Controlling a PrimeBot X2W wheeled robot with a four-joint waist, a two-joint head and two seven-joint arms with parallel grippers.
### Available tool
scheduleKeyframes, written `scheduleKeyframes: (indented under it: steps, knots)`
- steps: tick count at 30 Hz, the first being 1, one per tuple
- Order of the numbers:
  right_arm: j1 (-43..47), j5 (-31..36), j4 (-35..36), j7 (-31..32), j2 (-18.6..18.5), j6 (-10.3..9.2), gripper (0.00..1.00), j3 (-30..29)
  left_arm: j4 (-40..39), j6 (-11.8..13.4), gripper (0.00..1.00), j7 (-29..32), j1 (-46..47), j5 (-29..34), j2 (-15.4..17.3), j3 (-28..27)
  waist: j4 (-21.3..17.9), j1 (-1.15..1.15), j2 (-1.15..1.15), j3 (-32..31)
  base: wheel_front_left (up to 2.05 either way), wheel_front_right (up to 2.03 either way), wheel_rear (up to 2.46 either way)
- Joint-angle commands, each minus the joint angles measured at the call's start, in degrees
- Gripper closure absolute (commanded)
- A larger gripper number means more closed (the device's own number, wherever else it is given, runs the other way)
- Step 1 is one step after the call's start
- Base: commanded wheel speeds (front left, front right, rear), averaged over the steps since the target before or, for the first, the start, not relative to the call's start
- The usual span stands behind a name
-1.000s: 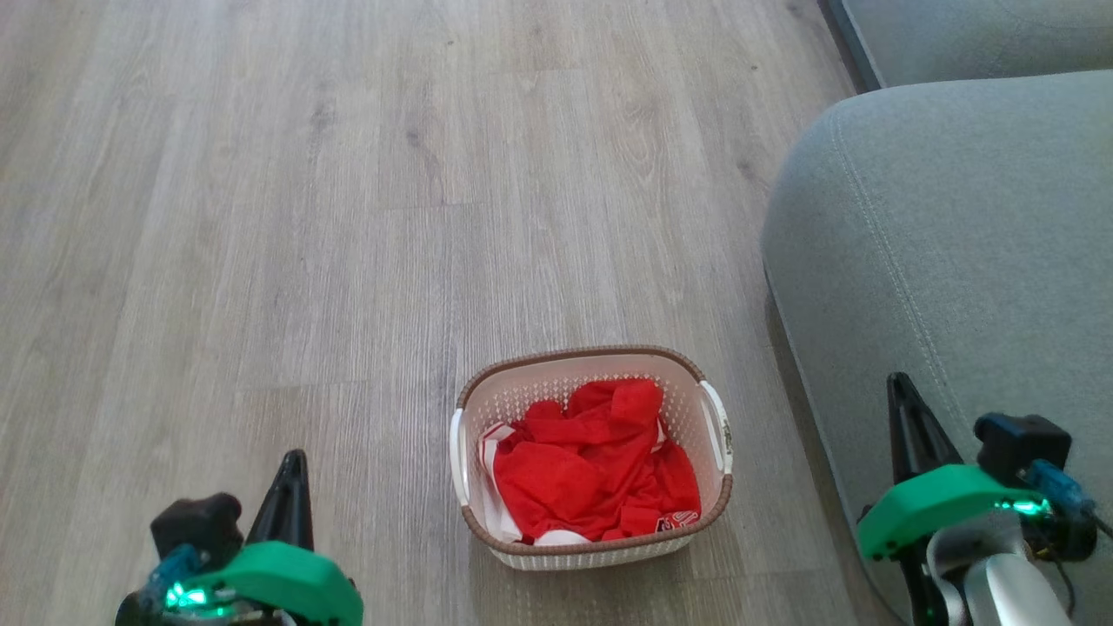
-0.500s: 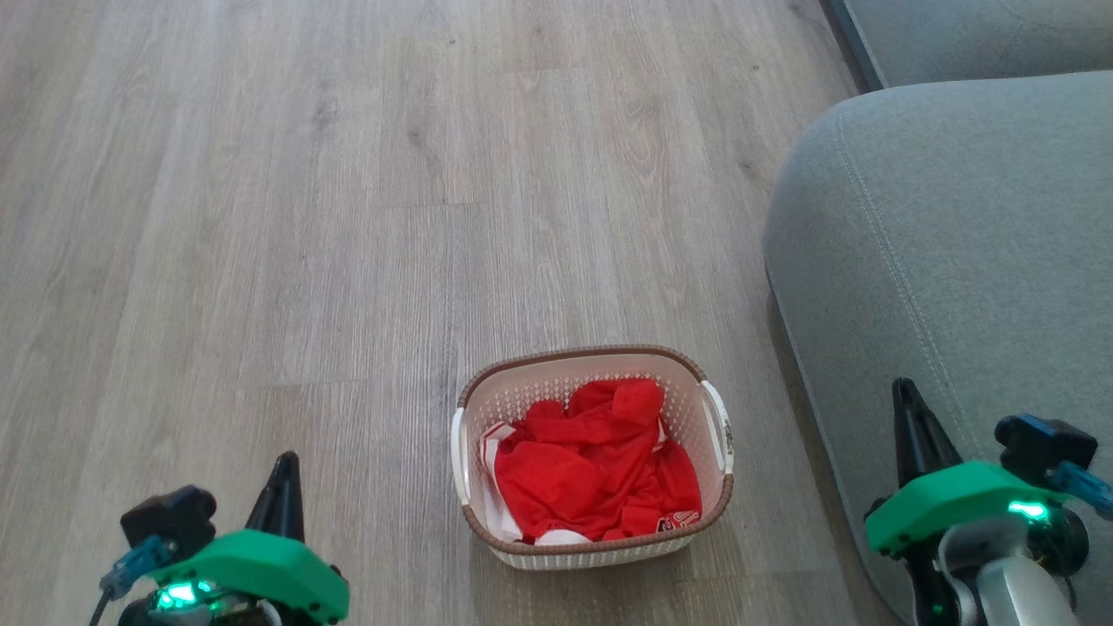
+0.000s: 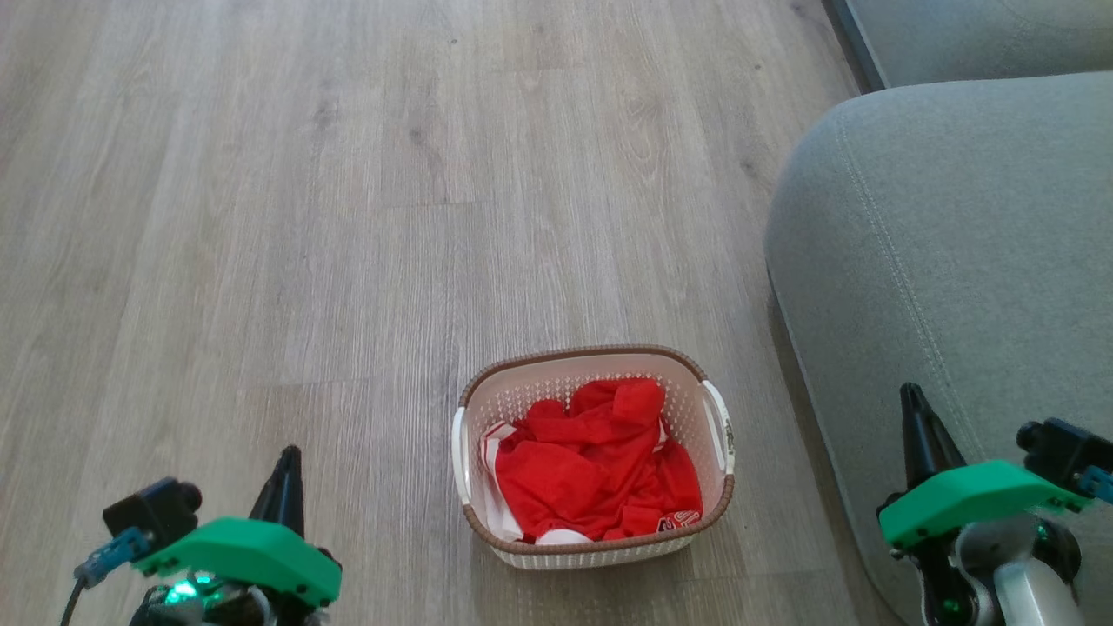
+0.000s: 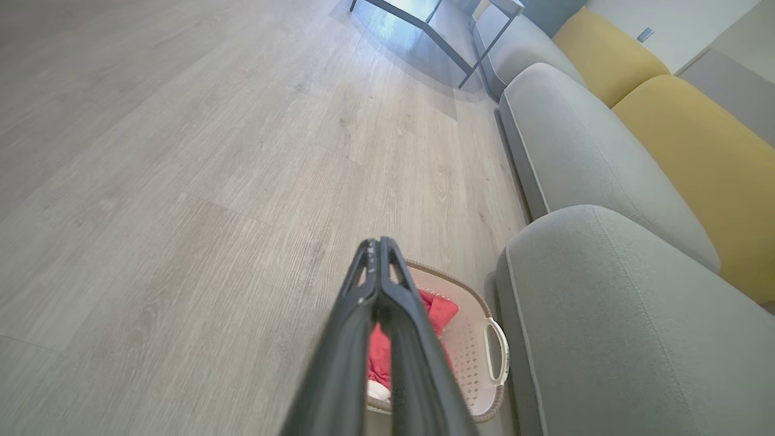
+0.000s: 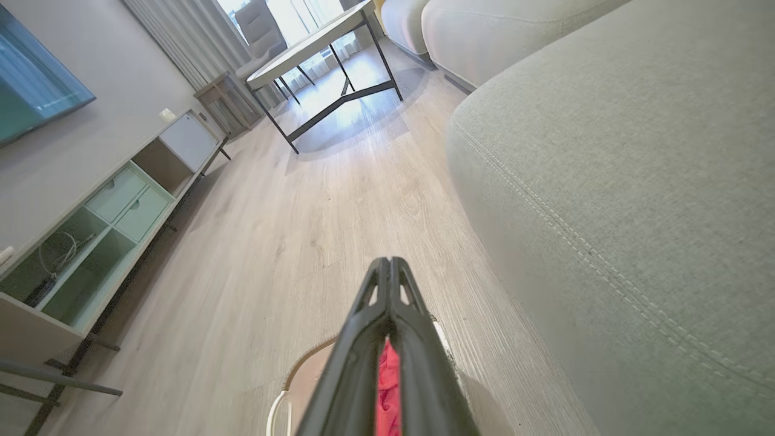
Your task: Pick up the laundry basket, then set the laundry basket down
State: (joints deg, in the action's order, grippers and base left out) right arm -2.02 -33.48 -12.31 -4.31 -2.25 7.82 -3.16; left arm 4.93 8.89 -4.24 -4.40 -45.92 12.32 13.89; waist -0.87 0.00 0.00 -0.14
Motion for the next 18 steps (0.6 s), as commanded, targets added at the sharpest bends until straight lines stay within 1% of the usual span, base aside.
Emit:
scheduleKeyframes:
  steps: [1, 18]
  knots:
    - [-2.73, -1.67, 1.58, 0.35, -0.34, -0.10, 1.00, 0.02, -1.11, -0.71, 1.00, 0.23, 3.07, -1.29, 0.23, -1.98, 0.01, 0.00, 0.00, 0.01, 0.00, 0.00, 0.00]
    - [-2.99, -12.34, 0.96, 2.31, -0.40, -0.15, 1.00, -0.61, 0.72, -3.65, 1.00, 1.93, 4.42, -9.98, -1.35, -5.10, 0.17, 0.00, 0.00, 0.07, 0.00, 0.00, 0.00]
